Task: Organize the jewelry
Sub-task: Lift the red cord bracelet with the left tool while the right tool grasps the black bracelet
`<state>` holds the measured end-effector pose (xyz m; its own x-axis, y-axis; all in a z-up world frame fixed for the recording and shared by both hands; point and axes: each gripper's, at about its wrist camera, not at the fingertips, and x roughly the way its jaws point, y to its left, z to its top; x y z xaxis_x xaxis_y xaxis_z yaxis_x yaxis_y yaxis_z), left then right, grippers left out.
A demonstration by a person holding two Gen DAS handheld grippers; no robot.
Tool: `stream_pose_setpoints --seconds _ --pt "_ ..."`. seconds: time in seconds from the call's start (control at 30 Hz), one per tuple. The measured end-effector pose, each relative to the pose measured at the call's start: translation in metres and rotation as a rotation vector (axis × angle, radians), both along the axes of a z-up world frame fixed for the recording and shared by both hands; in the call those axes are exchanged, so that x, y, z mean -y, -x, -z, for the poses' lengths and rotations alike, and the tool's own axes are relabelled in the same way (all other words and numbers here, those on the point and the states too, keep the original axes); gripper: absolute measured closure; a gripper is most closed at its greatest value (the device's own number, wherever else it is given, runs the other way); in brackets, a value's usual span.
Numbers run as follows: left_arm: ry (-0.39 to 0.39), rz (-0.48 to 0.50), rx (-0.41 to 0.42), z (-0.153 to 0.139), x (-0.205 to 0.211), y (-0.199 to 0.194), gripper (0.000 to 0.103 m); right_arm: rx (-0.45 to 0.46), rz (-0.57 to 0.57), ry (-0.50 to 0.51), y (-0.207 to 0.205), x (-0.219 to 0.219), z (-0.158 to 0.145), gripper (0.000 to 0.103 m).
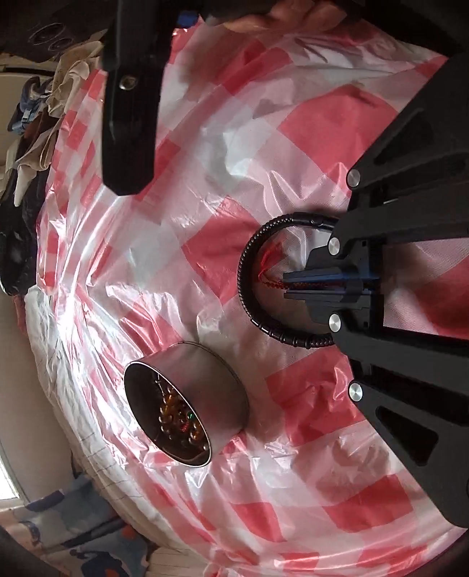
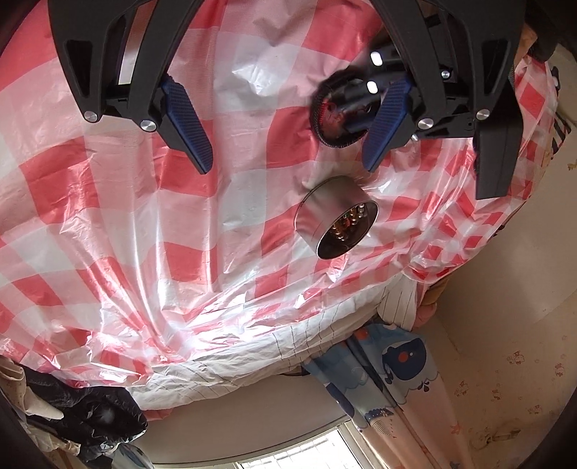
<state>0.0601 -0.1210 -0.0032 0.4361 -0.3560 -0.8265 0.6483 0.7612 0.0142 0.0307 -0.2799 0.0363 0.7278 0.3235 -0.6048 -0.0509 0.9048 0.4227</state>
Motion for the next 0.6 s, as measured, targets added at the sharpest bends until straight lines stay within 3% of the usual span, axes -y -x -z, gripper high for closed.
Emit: stream_pose_setpoints --seconds 0.1,0.23,0.3,0.47,0.5,0.53,0.57,0.6 --pt "0.127 -0.039 -0.046 -0.014 -0.019 -0.002 0.1 -0.01 -0.011 0.003 -0.001 -0.003 0.003 0.022" --pt "0.292 -0.149 -0.041 -0.041 -0.061 -0.006 0.1 -0.021 -0.077 0.062 -0.002 -0.02 0.007 0.022" --pt "0.344 -0.216 -0.033 -0.05 -0.084 -0.009 0.1 -0.027 -0.13 0.135 -0.003 -0.039 0.01 0.022" --pt "0.371 -0.289 -0.021 -0.056 -0.105 -0.014 0.1 -0.069 -0.23 0.292 -0.012 -0.08 0.028 0.025" --pt "0.37 -0.29 -0.018 -0.057 -0.105 -0.014 0.1 -0.097 -0.228 0.34 -0.016 -0.086 0.036 0.033" --pt "0.368 -0.29 -0.016 -0.057 -0.105 -0.014 0.1 -0.122 -0.233 0.374 -0.018 -0.091 0.044 0.061" --pt "0.365 -0.29 -0.012 -0.058 -0.105 -0.013 0.1 -0.122 -0.238 0.39 -0.017 -0.094 0.047 0.081" --pt "0.363 -0.292 -0.008 -0.059 -0.106 -0.013 0.1 -0.114 -0.247 0.387 -0.015 -0.095 0.045 0.091"
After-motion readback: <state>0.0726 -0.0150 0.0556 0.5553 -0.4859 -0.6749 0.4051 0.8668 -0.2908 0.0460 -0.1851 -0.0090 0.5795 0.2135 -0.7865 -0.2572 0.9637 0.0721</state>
